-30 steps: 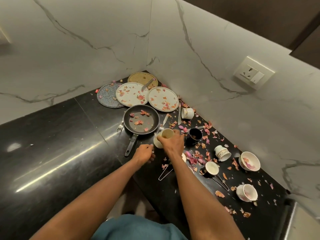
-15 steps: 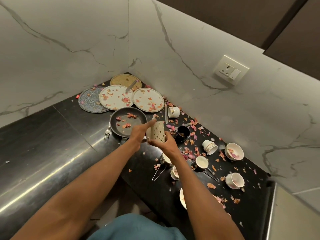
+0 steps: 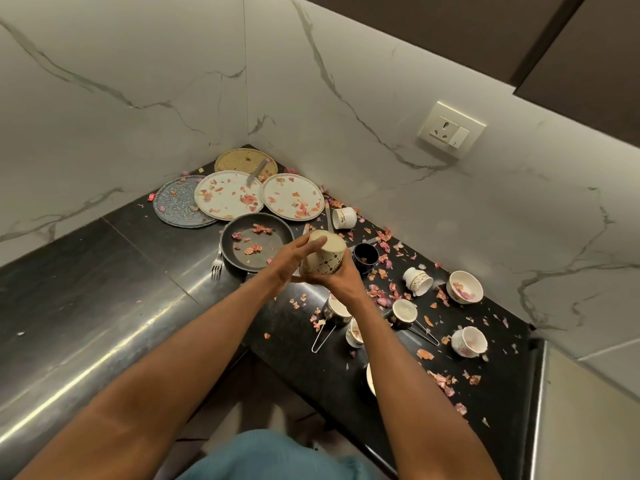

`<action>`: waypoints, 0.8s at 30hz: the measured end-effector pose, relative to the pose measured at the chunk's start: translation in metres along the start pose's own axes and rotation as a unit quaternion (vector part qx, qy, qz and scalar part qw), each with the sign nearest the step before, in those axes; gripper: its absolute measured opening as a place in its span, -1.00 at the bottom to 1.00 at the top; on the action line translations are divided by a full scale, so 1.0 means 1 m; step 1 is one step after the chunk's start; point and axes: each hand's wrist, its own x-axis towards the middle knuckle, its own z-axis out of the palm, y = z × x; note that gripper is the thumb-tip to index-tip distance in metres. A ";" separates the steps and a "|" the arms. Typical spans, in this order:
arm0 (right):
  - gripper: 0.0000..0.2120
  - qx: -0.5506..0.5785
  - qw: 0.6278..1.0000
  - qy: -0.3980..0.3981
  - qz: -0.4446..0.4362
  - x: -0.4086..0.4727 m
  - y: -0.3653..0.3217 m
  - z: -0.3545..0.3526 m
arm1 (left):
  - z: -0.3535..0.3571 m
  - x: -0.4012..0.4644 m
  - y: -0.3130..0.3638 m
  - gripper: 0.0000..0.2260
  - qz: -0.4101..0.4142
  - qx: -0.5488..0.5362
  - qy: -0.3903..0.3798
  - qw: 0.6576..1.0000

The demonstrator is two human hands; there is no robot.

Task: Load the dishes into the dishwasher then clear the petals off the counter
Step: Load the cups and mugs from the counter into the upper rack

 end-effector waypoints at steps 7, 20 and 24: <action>-0.05 -0.032 0.995 0.093 0.028 -0.043 0.021 -0.011 | 0.031 0.003 -0.020 -0.54 -0.039 0.042 -0.010 0.998; -0.10 -0.076 0.951 0.297 0.047 -0.163 0.060 -0.086 | 0.148 -0.028 -0.063 -0.19 -0.102 0.062 -0.184 0.976; -0.12 -0.020 0.945 0.320 0.069 -0.211 0.073 -0.118 | 0.196 -0.048 -0.075 -0.29 -0.110 0.062 -0.228 0.965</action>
